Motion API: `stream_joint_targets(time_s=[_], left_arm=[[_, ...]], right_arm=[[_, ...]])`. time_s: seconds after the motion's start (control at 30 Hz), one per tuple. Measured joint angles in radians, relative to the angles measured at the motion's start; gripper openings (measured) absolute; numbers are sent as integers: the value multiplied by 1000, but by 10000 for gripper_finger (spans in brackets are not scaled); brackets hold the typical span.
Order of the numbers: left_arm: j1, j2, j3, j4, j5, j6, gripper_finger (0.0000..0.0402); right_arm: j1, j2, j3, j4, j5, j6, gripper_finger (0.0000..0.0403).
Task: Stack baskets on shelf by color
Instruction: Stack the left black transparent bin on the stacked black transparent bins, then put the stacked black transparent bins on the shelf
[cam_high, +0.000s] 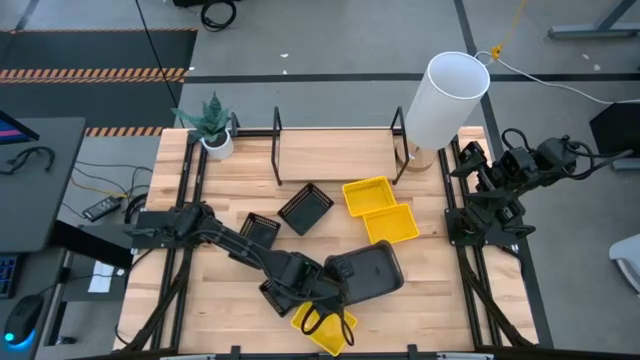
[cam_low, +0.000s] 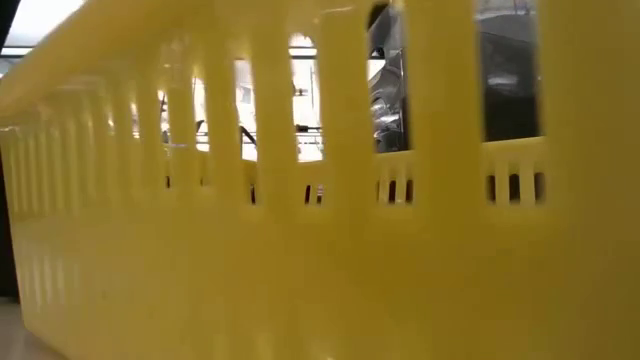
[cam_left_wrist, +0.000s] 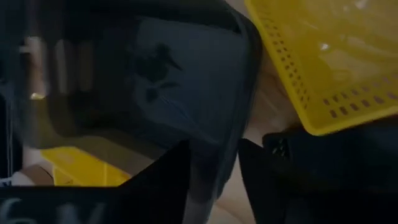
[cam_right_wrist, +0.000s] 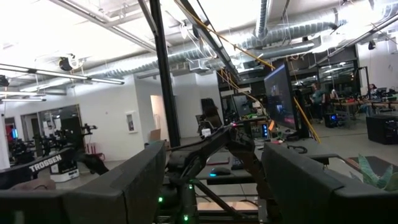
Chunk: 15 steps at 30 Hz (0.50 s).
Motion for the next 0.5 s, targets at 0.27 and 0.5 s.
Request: stream_joint_targets(time_s=[0.27,0.5], left_arm=[[10,-30,1,-14,68,-228,187],[-3,1,-4,2,54,-247,179]], right_arm=[[0,0,0,-15,0,-4,270],[0,2,-9,-20,1,-8,270]])
